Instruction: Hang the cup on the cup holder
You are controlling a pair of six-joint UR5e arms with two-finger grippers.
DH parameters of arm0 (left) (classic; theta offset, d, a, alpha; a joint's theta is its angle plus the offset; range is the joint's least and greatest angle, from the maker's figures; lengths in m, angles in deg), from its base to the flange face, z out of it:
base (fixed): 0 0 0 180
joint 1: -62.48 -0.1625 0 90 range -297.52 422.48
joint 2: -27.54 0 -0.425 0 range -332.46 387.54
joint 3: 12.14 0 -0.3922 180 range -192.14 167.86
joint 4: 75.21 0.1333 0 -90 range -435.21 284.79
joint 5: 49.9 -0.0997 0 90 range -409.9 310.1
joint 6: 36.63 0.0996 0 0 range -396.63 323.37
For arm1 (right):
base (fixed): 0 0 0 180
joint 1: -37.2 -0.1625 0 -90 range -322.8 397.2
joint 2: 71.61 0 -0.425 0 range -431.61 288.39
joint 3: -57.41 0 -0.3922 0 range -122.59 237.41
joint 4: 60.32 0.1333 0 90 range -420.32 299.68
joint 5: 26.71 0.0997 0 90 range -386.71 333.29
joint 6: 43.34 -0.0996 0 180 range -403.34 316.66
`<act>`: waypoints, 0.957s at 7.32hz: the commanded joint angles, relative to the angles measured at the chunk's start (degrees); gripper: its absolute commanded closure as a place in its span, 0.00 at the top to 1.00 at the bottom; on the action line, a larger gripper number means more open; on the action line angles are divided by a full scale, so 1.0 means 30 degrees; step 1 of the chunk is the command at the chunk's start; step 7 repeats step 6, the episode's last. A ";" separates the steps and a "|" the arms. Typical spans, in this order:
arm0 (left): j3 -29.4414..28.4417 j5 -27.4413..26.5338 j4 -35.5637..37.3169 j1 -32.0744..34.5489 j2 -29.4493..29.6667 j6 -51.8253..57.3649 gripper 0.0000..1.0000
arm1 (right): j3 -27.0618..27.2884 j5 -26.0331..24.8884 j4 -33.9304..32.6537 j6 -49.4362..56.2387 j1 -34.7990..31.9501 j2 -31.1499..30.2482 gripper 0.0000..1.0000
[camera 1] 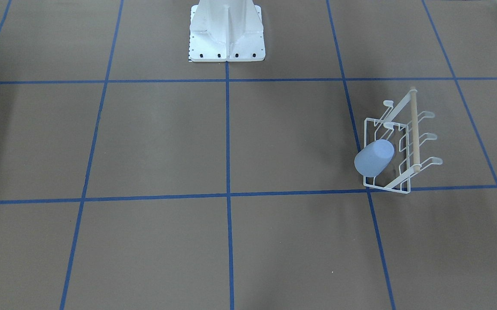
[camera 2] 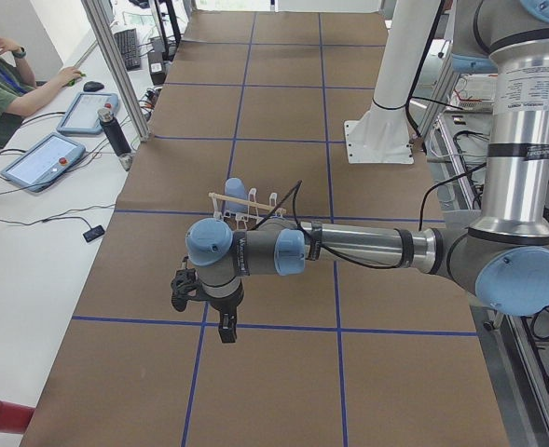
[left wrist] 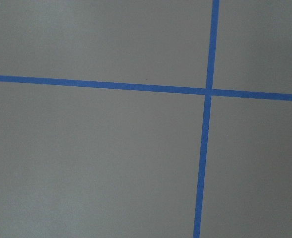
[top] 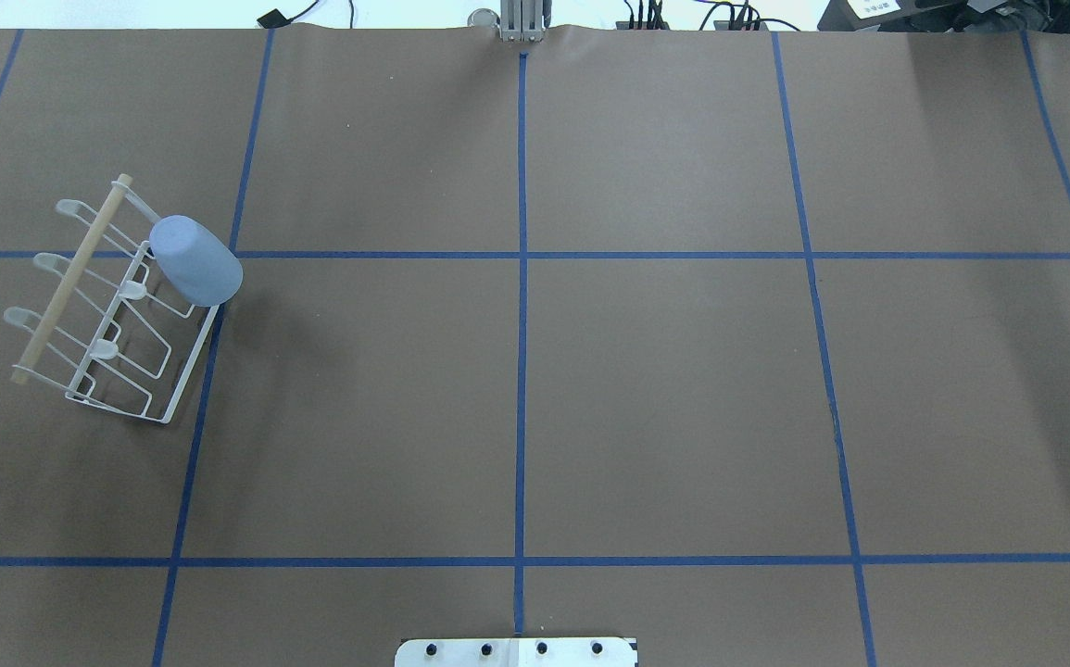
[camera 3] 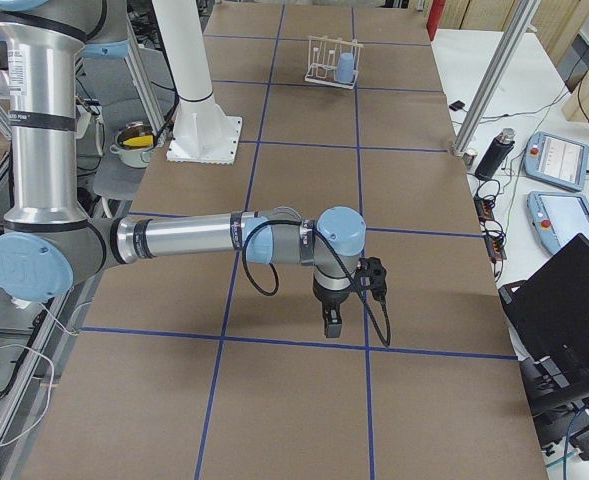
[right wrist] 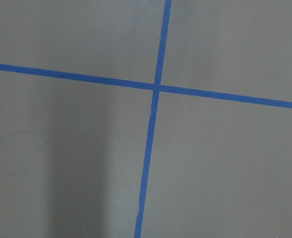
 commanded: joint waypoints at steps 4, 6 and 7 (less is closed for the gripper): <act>-0.0204 -0.0023 -0.0060 -0.0023 0.0035 0.0000 0.98 | 0.0097 0.0029 0.0029 0.0000 -0.0043 0.0041 1.00; -0.0204 -0.0023 -0.0031 -0.0023 0.0064 0.0000 0.98 | 0.0097 0.0029 0.0029 0.0000 -0.0043 0.0041 1.00; -0.0204 -0.0023 -0.0031 -0.0023 0.0064 0.0000 0.98 | 0.0097 0.0029 0.0029 0.0000 -0.0043 0.0041 1.00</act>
